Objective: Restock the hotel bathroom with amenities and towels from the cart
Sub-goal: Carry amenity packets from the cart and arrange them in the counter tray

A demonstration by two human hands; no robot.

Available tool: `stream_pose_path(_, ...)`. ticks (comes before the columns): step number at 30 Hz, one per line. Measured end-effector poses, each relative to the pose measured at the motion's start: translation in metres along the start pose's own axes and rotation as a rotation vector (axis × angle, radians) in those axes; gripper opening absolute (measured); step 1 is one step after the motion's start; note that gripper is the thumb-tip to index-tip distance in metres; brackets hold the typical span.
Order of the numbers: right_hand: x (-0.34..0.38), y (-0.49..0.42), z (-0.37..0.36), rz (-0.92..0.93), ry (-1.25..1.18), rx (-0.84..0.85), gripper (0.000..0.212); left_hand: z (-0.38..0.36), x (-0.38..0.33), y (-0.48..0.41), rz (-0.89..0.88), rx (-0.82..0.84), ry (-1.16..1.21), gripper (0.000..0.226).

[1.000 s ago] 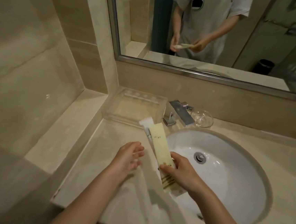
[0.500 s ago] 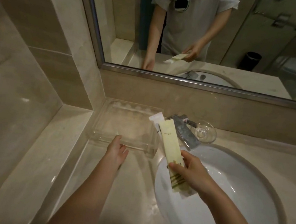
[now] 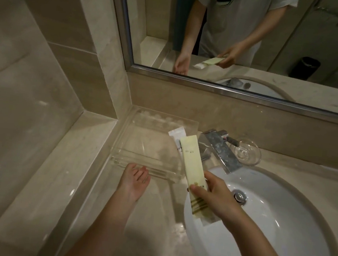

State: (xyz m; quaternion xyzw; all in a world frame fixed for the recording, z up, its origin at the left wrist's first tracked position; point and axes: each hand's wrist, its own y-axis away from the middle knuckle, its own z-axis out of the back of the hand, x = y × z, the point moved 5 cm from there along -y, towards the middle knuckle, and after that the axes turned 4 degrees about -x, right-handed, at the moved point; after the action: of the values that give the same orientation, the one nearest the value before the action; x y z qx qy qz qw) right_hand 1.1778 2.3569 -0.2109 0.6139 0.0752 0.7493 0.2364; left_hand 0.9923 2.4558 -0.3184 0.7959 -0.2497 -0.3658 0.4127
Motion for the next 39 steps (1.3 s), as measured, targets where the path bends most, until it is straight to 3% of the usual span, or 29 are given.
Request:
stream_pose_path(18,-0.039,0.034,-0.039,-0.090,0.055,0.137,0.022,0.101,0.038,0.058,0.068,-0.061,-0.014,0.019)
stream_pose_path(20,-0.040,0.035,-0.044,-0.089,0.069,0.141,0.022,0.102,0.036,0.061,0.040,-0.057,-0.059,0.016)
stream_pose_path(22,-0.041,0.037,-0.049,-0.099,0.064,0.142,0.022,0.104,0.032,0.065,0.009,-0.101,-0.105,0.038)
stream_pose_path(23,-0.042,0.038,-0.052,-0.108,0.054,0.144,0.023,0.106,0.029,0.068,-0.018,-0.124,-0.135,0.038)
stream_pose_path(28,-0.044,0.040,-0.063,-0.123,0.059,0.151,0.021,0.111,0.018,0.083,-0.227,-0.180,-0.371,0.023)
stream_pose_path(34,-0.038,0.040,-0.083,-0.091,0.041,0.148,0.022,0.072,0.019,0.109,-0.345,0.073,-0.735,0.012)
stream_pose_path(39,-0.026,0.040,-0.099,-0.035,0.072,0.185,0.024,0.061,0.009,0.106,-0.394,0.037,-0.593,0.018)
